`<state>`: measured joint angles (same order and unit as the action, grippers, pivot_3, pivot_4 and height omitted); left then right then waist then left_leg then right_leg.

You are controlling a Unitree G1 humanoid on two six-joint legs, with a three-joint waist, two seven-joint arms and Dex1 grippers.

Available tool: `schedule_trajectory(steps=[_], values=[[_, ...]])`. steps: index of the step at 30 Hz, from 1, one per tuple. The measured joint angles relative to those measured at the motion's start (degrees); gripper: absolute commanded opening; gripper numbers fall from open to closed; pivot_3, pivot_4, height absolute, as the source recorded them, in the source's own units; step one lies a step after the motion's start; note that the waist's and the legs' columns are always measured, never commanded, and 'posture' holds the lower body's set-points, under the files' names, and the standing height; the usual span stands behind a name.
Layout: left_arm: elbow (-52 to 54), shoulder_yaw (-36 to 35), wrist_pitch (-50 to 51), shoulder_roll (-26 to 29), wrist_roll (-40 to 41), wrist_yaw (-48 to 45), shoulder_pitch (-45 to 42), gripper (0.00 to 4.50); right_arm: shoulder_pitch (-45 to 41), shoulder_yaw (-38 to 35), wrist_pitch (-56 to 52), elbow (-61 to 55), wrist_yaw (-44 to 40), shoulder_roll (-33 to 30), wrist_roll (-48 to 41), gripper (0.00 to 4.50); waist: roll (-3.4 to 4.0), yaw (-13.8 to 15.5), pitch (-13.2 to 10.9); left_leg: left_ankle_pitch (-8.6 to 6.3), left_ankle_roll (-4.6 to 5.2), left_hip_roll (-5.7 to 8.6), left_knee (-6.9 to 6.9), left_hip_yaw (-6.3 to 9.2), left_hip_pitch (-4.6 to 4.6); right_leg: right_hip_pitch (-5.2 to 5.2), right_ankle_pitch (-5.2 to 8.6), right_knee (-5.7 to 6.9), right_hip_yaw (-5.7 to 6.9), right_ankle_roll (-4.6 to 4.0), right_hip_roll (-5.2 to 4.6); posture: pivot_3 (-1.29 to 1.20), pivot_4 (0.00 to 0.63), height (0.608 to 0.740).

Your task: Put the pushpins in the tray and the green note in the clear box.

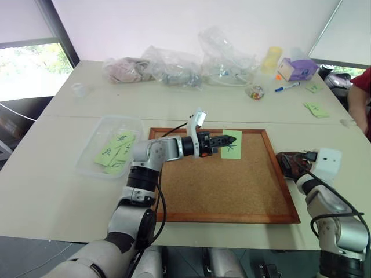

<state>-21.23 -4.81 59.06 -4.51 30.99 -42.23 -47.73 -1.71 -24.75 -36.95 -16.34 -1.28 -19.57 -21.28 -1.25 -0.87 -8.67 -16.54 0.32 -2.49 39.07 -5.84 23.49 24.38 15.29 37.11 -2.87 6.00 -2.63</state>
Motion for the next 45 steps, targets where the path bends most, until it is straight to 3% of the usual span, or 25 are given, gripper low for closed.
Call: schedule_trajectory(steps=[14, 21, 28, 31, 36, 41, 45], values=[[-2.46, -0.55, -2.71, -0.76, 1.28, 1.53, -1.14, 0.00, 0.75, -3.14, 5.36, -1.84, -0.11, 2.95, -1.55, 4.49, 0.00, 0.03, 0.00, 0.00, 0.00, 0.01, 0.00, 0.00, 0.00, 0.00, 0.00, -0.01, 0.00, 0.00, 0.00, 0.00, 0.150, 0.737], [-0.32, -1.73, -2.43, -1.67, 3.05, 4.68, 0.08, 0.00, 8.21, -0.47, 7.98, -5.14, -5.27, -2.72, 2.46, 4.49, 0.00, 0.07, 0.00, 0.00, 0.00, 0.01, -0.04, 0.01, 0.00, 0.00, 0.02, -0.04, 0.00, 0.03, 0.00, 0.00, 0.150, 0.737], [-3.41, -4.37, -5.01, -1.07, 3.18, 10.17, -5.69, 0.00, 7.86, 0.90, 9.64, -8.96, -12.15, -8.26, 2.56, 4.49, -0.02, 0.07, -0.01, -0.01, 0.01, 0.06, -0.01, 0.03, 0.00, -0.02, 0.03, -0.07, -0.02, 0.03, 0.01, 0.00, 0.150, 0.737], [-0.77, -5.13, -3.53, 2.94, 2.90, 13.14, -7.83, 0.00, 8.89, 2.17, 9.11, -12.93, -18.37, -11.88, 0.07, 4.49, -0.01, -0.23, -0.04, -0.01, 0.01, 0.03, -0.08, 0.08, 0.00, 0.00, 0.02, -0.07, -0.02, 0.05, 0.07, 0.00, 0.150, 0.737], [2.63, -16.84, 5.08, 8.49, 11.94, 20.15, -14.36, 0.00, 4.85, 6.09, 3.21, -20.27, -24.63, -14.21, -9.11, 4.49, -0.05, -0.11, -0.09, 0.00, 0.01, -0.01, -0.07, 0.16, -0.01, 0.00, 0.02, -0.03, 0.05, 0.06, 0.07, 0.00, 0.150, 0.737], [10.91, -17.57, 17.40, 25.08, 14.14, 20.88, -11.47, 0.00, 0.78, 16.15, -2.57, -24.99, -28.17, -15.20, -14.08, 4.49, -0.07, -0.32, -0.13, 0.05, -0.10, -0.10, -0.09, 0.16, -0.05, 0.01, 0.02, 0.06, 0.07, 0.06, 0.07, 0.00, 0.150, 0.737], [16.37, -14.96, 22.23, 34.89, 14.22, 19.04, -8.77, 0.00, -1.68, 22.50, -2.78, -24.90, -30.65, -15.22, -13.87, 4.49, -0.19, 0.53, -0.19, 0.09, -0.17, -0.11, -0.04, 0.18, -0.03, -0.07, 0.02, 0.01, 0.13, 0.04, -0.06, 0.00, 0.150, 0.737]])
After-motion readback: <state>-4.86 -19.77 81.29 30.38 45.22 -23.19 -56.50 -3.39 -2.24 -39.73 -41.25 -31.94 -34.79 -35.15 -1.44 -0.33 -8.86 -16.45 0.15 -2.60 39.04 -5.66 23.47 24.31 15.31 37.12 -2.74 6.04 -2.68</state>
